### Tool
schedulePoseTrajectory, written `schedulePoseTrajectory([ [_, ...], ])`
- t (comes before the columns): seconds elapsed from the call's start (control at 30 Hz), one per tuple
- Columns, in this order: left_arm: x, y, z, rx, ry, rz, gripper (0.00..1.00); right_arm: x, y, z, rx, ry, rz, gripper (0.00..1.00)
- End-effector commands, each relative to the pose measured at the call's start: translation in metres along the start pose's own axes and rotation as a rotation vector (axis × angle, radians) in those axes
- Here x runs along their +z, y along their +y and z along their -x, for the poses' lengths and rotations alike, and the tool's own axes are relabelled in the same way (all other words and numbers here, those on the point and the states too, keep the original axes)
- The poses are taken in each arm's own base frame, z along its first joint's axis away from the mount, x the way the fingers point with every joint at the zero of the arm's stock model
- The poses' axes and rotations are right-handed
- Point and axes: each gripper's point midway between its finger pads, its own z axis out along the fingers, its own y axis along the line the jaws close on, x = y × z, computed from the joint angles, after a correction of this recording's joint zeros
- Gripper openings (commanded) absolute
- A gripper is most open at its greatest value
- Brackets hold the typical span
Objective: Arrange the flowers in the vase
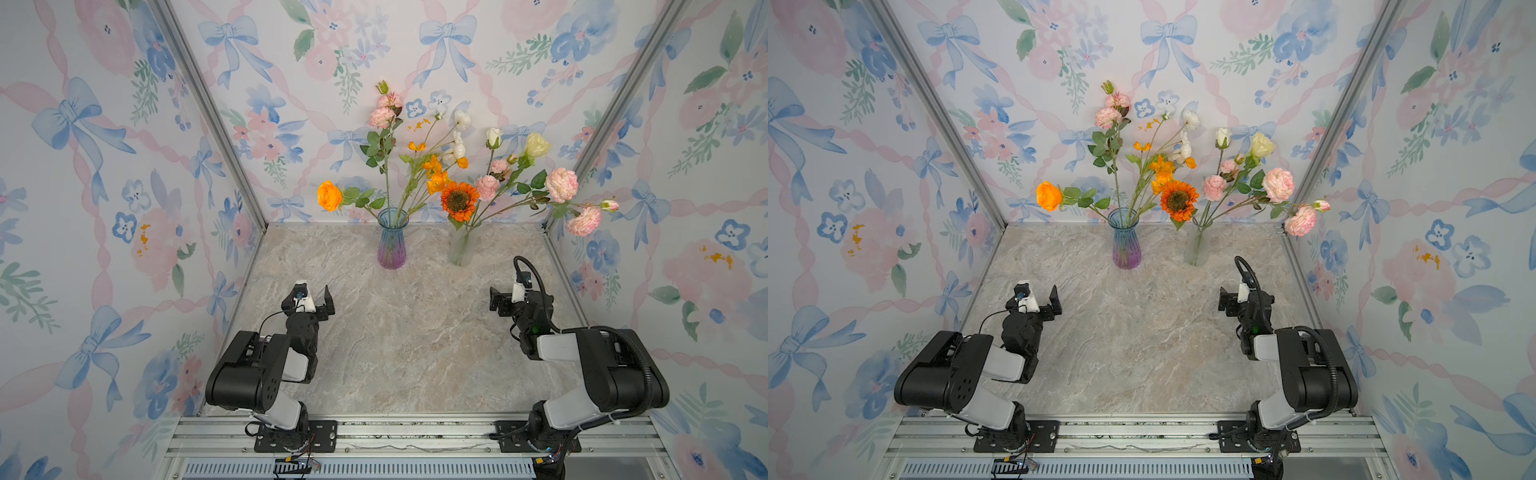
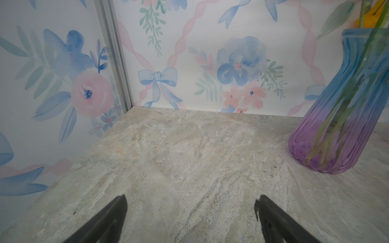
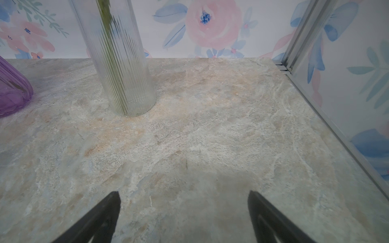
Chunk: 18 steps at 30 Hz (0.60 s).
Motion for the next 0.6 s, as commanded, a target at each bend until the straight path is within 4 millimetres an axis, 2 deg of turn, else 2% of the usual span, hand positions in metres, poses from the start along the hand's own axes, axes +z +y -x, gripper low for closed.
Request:
schedulePoseTrajectory([
  [0.0,0.0030,-0.0057,-0.0040,0.038,0.018,-0.026,0.98,0.0020,0.0003,0.0085,-0.005,-0.023,-0.008,0.97],
  [0.57,0.0034,-0.0037,-0.0041,0.029,0.019,-0.026,0.98,0.0019,0.0004,0.0081,-0.007,-0.022,-0.011,0.97],
])
